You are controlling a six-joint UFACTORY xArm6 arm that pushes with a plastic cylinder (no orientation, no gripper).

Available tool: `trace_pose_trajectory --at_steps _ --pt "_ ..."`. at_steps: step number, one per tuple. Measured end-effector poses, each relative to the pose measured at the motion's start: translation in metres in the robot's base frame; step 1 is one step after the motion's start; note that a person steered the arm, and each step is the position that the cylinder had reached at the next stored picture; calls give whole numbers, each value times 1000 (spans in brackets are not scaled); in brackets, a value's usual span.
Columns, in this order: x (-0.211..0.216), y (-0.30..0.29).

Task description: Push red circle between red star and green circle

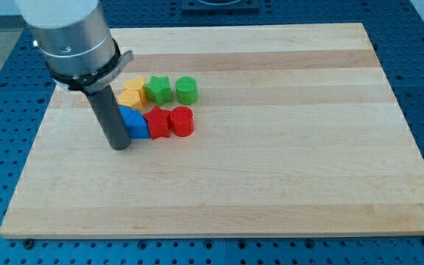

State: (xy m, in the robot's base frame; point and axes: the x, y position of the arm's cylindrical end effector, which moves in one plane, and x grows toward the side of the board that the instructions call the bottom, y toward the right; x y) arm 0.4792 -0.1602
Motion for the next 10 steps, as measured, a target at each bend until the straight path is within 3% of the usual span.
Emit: trace_pose_trajectory --at_steps 10 --pt "7 33"
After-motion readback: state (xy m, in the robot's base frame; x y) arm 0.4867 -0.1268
